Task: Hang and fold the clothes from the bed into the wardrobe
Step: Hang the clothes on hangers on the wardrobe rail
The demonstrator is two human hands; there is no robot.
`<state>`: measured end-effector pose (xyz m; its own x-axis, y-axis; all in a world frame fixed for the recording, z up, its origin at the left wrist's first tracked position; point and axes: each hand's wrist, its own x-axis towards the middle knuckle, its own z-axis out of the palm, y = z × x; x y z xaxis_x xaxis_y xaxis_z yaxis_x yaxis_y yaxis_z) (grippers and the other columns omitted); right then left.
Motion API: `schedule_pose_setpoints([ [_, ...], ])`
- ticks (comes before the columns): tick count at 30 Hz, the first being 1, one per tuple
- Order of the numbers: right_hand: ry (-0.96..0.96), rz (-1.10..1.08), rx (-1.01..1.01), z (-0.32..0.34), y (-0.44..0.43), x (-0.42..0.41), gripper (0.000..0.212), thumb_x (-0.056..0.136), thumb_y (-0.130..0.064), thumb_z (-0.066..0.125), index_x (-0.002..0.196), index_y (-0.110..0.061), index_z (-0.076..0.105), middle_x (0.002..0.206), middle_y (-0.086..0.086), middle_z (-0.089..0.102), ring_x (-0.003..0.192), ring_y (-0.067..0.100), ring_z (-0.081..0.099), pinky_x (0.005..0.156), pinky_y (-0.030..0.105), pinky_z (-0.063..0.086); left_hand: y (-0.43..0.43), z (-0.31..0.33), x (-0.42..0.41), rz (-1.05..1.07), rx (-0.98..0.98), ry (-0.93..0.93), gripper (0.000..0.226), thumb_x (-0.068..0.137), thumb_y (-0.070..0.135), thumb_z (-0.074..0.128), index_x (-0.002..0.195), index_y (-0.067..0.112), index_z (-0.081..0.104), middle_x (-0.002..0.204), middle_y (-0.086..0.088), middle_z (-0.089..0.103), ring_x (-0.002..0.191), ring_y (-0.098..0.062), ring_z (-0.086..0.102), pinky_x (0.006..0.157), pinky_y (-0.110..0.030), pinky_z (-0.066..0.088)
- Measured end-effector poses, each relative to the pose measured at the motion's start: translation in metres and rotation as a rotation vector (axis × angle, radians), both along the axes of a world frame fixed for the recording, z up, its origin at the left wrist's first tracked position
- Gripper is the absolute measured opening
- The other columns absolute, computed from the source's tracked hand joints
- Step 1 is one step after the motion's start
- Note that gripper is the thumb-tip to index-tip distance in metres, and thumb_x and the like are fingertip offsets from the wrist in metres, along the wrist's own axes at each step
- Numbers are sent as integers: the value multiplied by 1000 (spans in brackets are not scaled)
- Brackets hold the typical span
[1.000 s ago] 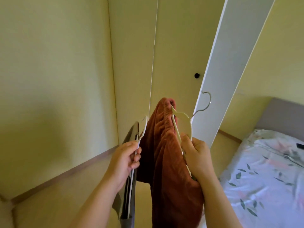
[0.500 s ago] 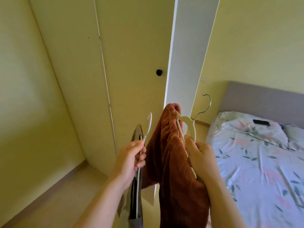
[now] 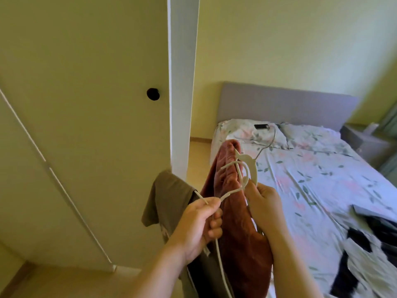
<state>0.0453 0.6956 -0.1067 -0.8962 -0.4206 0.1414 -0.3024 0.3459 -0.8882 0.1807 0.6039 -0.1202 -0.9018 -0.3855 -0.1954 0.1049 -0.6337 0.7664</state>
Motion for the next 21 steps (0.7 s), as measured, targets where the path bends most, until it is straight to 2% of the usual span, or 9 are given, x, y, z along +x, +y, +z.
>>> schedule_pose_setpoints([
  [4, 24, -98, 55, -4, 15, -6, 49, 95, -35, 53, 54, -15, 34, 52, 7, 32, 50, 17, 36, 52, 32, 25, 4, -3, -18, -48, 47, -29, 15, 98, 11, 48, 84, 13, 43, 61, 1, 37, 48, -8, 32, 41, -17, 27],
  [6, 21, -133, 76, -5, 27, -8, 50, 95, -38, 53, 53, -16, 34, 51, 6, 32, 49, 16, 37, 52, 32, 25, 9, -3, -25, -67, 20, -37, 14, 100, 13, 46, 86, 11, 43, 62, 1, 35, 50, -8, 31, 42, -18, 29],
  [8, 3, -163, 69, -5, 42, -9, 53, 95, -39, 53, 51, -19, 31, 49, 3, 31, 49, 16, 37, 53, 31, 26, 16, -3, -30, -90, -17, -33, 5, 101, 14, 45, 96, 11, 44, 64, 0, 34, 52, -8, 30, 44, -18, 29],
  [10, -3, -181, 49, -5, 57, -10, 53, 95, -39, 53, 52, -20, 30, 50, 2, 29, 49, 16, 35, 53, 31, 27, 26, -3, -34, -122, -36, -34, 5, 100, 15, 46, 103, 13, 43, 65, 0, 35, 53, -9, 30, 45, -19, 29],
  [17, 7, -211, 37, -3, 116, -11, 48, 96, -38, 52, 57, -17, 31, 52, 0, 29, 50, 16, 33, 52, 31, 24, 78, -3, -47, -231, -90, -55, 8, 100, 17, 47, 103, 10, 45, 64, 2, 43, 53, -9, 33, 46, -20, 28],
  [21, -11, -228, 27, -2, 153, -15, 52, 95, -39, 52, 53, -20, 29, 49, -1, 30, 47, 16, 33, 49, 30, 23, 102, -4, -52, -174, -58, -72, 10, 99, 15, 48, 103, 6, 49, 65, 0, 46, 52, -8, 38, 44, -19, 34],
])
